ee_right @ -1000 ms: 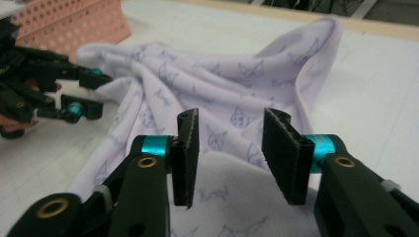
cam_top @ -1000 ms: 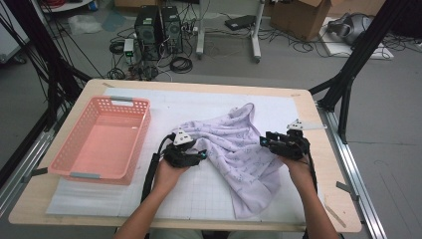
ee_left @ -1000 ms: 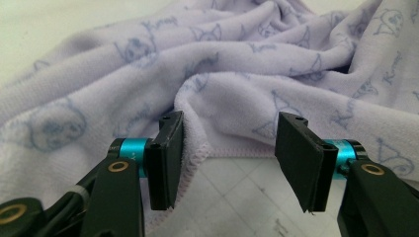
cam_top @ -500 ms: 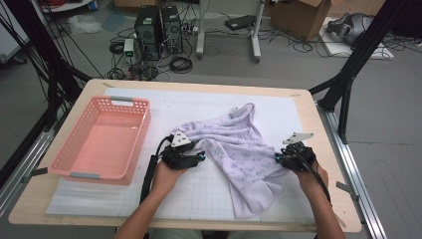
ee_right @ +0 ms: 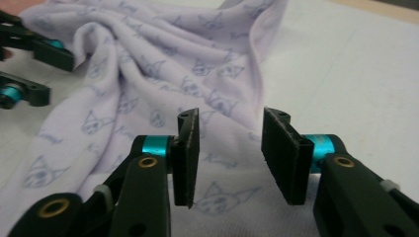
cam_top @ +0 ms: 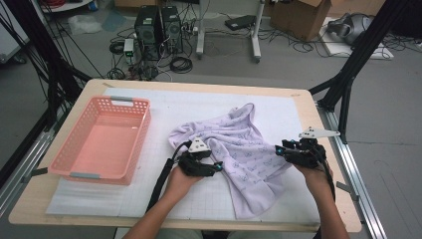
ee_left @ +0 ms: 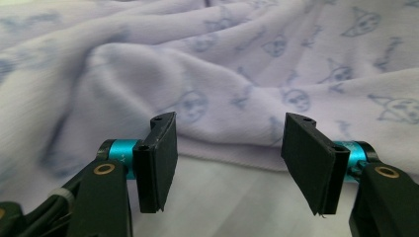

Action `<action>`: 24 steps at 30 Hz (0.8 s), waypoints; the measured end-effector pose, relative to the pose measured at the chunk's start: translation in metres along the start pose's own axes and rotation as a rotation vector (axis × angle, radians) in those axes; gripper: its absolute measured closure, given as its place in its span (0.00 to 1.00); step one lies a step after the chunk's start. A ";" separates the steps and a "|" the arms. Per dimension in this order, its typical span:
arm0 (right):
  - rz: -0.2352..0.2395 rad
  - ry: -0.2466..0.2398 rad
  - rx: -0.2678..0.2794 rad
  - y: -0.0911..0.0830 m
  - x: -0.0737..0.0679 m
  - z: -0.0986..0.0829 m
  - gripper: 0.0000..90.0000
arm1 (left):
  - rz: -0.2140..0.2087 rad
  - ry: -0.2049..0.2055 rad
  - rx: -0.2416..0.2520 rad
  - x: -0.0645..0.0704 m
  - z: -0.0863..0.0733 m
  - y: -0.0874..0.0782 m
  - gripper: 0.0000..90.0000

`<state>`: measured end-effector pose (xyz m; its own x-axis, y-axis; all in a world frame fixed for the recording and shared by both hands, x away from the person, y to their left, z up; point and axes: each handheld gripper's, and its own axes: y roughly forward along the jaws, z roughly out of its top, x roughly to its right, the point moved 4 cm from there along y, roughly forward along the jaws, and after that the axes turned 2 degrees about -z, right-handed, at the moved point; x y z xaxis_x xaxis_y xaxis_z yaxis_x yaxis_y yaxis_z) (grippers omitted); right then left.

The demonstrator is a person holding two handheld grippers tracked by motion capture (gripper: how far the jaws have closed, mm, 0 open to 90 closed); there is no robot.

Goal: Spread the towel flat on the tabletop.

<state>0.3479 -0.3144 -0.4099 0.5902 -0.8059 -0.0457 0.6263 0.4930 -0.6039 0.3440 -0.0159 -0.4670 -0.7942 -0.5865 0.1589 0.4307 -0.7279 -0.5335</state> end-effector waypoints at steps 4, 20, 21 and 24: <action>0.024 -0.105 -0.046 0.000 -0.006 -0.011 0.69 | 0.024 0.081 -0.074 0.012 -0.001 0.017 0.42; -0.224 -0.060 -0.063 -0.058 0.029 -0.048 0.72 | 0.042 0.151 -0.083 0.022 0.002 0.017 0.94; -0.230 -0.056 -0.056 -0.059 0.031 -0.046 0.71 | 0.042 0.140 -0.082 0.019 0.000 0.012 0.94; -0.238 -0.048 -0.042 -0.053 0.034 -0.037 0.70 | 0.053 0.125 -0.080 0.010 -0.007 -0.004 0.94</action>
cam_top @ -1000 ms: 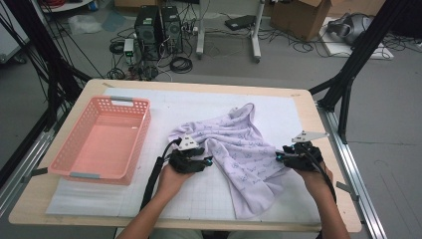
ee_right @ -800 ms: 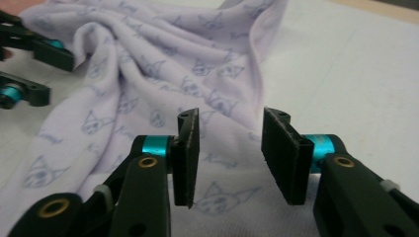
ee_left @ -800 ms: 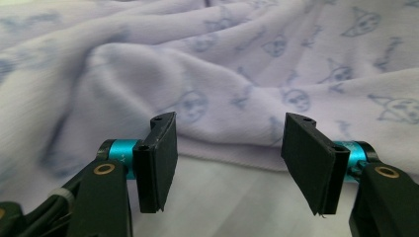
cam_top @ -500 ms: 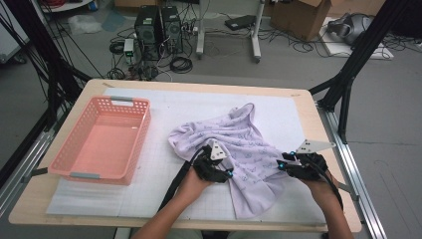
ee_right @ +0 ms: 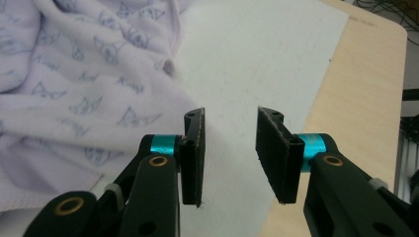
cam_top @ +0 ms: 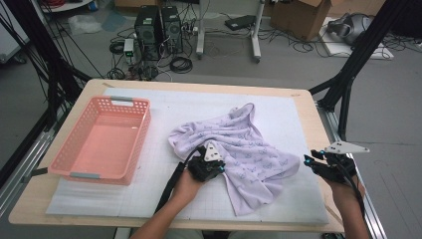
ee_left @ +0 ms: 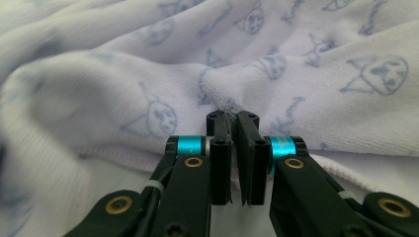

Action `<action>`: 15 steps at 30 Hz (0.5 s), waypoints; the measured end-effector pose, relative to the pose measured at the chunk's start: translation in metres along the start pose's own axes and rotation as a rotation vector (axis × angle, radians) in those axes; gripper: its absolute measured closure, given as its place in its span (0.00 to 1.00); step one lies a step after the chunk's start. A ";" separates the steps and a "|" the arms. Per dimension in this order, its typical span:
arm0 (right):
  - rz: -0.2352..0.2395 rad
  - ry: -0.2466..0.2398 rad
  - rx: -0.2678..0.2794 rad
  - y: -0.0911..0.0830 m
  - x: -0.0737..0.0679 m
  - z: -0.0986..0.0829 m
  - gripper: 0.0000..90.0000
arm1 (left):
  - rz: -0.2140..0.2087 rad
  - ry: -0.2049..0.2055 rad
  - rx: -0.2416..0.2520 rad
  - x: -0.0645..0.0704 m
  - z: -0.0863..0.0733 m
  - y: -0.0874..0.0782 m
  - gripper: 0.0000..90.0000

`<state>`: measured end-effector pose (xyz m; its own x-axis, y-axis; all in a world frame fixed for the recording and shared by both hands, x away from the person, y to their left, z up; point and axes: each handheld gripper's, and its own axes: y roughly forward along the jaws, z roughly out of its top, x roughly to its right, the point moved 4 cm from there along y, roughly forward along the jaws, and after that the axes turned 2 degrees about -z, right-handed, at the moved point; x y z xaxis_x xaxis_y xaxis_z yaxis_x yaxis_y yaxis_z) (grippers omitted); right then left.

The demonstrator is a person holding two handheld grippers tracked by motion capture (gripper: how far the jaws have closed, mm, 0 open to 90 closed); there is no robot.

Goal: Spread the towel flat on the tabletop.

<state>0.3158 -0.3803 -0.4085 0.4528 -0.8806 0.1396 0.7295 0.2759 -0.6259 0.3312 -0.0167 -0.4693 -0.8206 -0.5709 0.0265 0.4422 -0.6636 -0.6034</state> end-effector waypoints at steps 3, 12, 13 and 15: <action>0.019 0.013 -0.001 0.015 -0.003 0.008 0.70 | 0.012 -0.029 0.004 -0.011 -0.011 -0.016 0.94; 0.141 0.048 -0.030 0.069 -0.028 0.038 0.70 | 0.094 -0.105 -0.004 -0.050 -0.033 -0.055 0.96; 0.158 0.047 -0.043 0.075 -0.031 0.041 0.69 | 0.100 -0.117 -0.003 -0.053 -0.035 -0.057 0.97; 0.189 0.042 -0.074 0.087 -0.037 0.045 0.68 | 0.108 -0.141 0.006 -0.059 -0.038 -0.061 0.97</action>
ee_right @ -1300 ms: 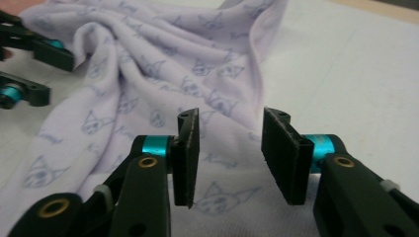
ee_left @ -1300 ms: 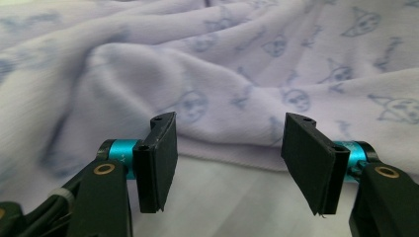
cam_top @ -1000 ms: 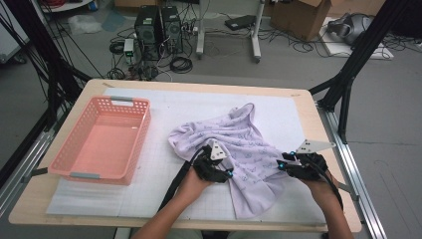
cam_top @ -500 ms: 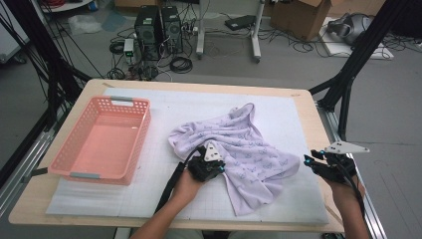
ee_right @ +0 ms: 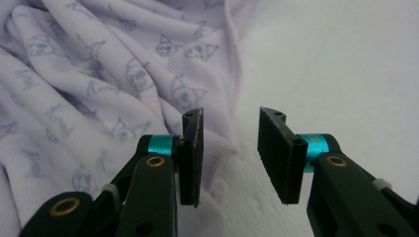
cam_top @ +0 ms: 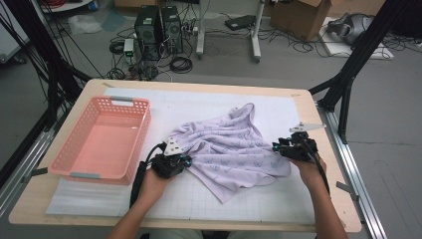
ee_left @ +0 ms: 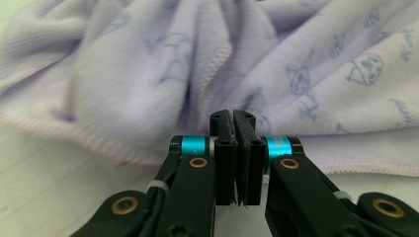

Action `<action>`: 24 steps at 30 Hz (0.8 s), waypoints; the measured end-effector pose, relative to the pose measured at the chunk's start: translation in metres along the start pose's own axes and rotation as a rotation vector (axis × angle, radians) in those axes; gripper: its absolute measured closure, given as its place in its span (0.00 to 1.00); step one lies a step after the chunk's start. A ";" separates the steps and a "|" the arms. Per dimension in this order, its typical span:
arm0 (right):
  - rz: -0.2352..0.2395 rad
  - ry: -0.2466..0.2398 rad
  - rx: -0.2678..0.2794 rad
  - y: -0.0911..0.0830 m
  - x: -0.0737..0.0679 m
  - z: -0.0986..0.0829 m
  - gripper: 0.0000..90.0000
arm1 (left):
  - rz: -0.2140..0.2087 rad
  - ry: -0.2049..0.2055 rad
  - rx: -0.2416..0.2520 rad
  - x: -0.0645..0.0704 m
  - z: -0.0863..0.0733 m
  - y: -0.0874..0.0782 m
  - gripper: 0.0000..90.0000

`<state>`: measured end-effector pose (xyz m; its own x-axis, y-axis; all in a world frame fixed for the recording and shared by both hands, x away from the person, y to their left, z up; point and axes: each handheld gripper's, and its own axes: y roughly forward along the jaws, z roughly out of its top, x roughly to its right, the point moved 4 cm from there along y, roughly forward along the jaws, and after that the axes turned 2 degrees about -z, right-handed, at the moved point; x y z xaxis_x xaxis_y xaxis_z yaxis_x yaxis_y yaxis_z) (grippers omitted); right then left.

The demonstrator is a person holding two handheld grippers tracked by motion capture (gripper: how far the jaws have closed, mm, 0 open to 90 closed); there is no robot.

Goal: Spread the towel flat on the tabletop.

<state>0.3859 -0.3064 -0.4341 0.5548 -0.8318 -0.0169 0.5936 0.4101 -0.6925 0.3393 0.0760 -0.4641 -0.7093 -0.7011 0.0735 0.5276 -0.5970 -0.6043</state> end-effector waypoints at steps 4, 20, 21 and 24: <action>0.049 -0.019 -0.077 0.026 -0.006 0.003 0.65 | 0.004 0.001 0.005 -0.002 -0.001 -0.001 0.97; -0.349 -0.109 0.041 0.046 0.026 0.039 0.96 | 0.095 -0.022 0.055 -0.018 0.004 0.007 0.97; -0.387 -0.098 0.062 0.043 0.031 0.040 0.96 | 0.095 -0.019 0.066 -0.017 0.005 0.008 0.95; -0.428 -0.028 0.085 0.038 0.042 0.040 0.95 | 0.073 -0.031 0.088 -0.013 0.008 0.008 0.71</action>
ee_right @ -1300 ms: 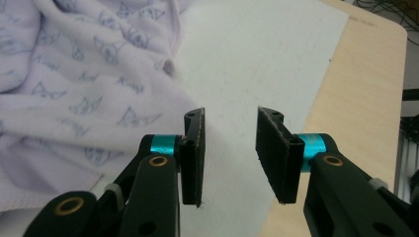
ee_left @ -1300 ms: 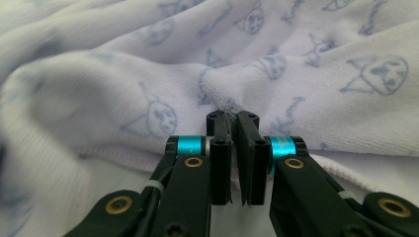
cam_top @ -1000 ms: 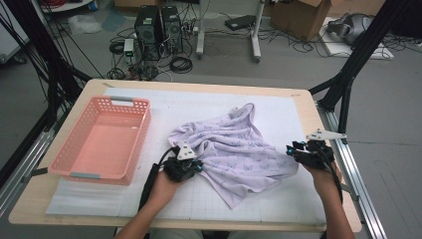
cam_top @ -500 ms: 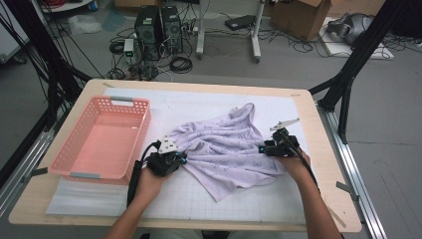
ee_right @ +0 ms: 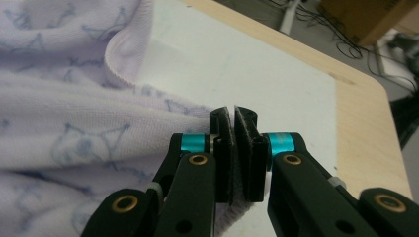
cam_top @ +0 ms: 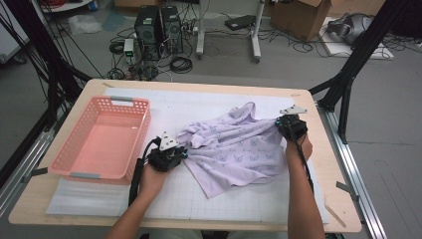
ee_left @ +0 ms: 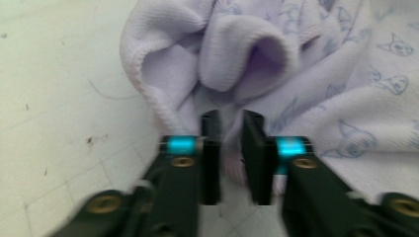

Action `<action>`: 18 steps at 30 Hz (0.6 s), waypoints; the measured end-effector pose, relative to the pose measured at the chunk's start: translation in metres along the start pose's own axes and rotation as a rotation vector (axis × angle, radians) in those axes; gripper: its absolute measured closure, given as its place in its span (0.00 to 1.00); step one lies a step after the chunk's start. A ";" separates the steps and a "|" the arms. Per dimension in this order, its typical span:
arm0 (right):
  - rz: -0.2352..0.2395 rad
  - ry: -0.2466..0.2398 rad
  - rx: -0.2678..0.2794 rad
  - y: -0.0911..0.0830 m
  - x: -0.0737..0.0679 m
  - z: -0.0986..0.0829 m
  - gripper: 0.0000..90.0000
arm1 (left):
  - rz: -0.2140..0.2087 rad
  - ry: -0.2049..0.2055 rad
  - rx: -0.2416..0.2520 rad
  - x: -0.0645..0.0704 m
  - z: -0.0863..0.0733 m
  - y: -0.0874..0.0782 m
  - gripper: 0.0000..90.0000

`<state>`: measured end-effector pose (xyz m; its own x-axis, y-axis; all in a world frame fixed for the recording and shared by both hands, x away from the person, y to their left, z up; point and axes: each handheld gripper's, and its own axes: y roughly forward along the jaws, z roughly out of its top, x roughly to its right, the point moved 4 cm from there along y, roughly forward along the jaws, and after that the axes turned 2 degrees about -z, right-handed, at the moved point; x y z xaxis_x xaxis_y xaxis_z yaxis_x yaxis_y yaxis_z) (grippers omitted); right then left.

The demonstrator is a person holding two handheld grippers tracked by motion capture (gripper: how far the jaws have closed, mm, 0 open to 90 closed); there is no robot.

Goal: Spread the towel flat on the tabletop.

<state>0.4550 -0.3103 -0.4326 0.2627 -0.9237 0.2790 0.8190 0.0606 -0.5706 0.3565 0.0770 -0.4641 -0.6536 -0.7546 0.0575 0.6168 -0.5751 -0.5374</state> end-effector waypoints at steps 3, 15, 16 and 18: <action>0.023 0.028 0.008 -0.005 0.002 -0.001 0.83 | -0.037 -0.006 -0.017 0.004 -0.001 0.000 0.51; 0.326 0.022 0.107 -0.076 -0.020 -0.005 0.60 | -0.121 -0.001 -0.063 0.022 -0.006 0.006 0.41; 0.343 -0.010 0.098 -0.080 -0.025 -0.008 0.60 | -0.119 0.000 -0.064 0.023 -0.005 0.008 0.41; 0.387 -0.046 0.078 -0.084 -0.035 -0.016 0.59 | -0.120 0.009 -0.080 0.026 -0.006 0.012 0.40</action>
<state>0.3686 -0.2896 -0.4065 0.5810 -0.8089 0.0899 0.6906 0.4315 -0.5804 0.3440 0.0520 -0.4738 -0.7248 -0.6787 0.1182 0.4972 -0.6342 -0.5922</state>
